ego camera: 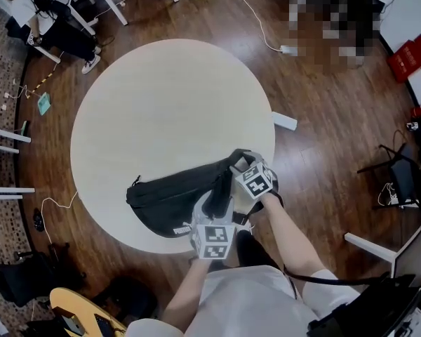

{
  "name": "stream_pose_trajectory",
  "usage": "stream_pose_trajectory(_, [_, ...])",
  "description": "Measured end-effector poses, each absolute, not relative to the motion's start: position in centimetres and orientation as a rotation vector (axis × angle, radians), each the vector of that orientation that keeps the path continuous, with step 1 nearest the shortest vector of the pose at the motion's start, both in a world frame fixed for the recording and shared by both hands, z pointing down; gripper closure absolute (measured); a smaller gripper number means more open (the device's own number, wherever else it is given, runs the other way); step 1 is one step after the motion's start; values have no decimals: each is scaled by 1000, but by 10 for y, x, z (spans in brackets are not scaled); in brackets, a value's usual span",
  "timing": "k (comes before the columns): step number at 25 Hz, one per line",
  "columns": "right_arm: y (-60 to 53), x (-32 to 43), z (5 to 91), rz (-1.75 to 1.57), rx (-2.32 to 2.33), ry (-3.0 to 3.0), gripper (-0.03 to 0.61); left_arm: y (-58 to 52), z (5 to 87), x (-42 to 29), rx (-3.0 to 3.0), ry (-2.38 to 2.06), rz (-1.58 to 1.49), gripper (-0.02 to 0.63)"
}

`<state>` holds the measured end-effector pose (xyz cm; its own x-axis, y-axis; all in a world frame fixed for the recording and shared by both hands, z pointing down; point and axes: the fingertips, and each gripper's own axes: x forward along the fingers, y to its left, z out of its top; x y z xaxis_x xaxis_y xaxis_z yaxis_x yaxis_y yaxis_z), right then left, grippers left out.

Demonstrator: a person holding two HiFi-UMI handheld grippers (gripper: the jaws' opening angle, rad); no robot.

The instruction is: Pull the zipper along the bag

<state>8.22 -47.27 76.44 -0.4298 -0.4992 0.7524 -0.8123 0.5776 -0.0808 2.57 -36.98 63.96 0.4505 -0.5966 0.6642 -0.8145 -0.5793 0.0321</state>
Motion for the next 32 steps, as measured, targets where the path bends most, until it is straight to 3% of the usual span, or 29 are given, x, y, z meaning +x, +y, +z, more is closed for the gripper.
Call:
stream_pose_trajectory(5, [-471, 76, 770, 656, 965, -2154, 400, -372, 663, 33, 2317, -1188, 917, 374])
stream_pose_trajectory(8, [-465, 64, 770, 616, 862, -2174, 508, -376, 679, 39, 2288, -1184, 955, 379])
stream_pose_trajectory(10, [-461, 57, 765, 568, 813, -2190, 537, -379, 688, 42, 2263, -1183, 977, 382])
stream_pose_trajectory(19, [-459, 60, 768, 619, 706, -2207, 554, -398, 728, 46, 2110, -1241, 1128, 414])
stream_pose_trajectory(26, [-460, 60, 769, 619, 681, -2240, 561, -409, 752, 32, 2024, -1367, 1188, 529])
stream_pose_trajectory(32, [-460, 60, 766, 599, 689, -2238, 563, -411, 754, 29, 2025, -1384, 1237, 568])
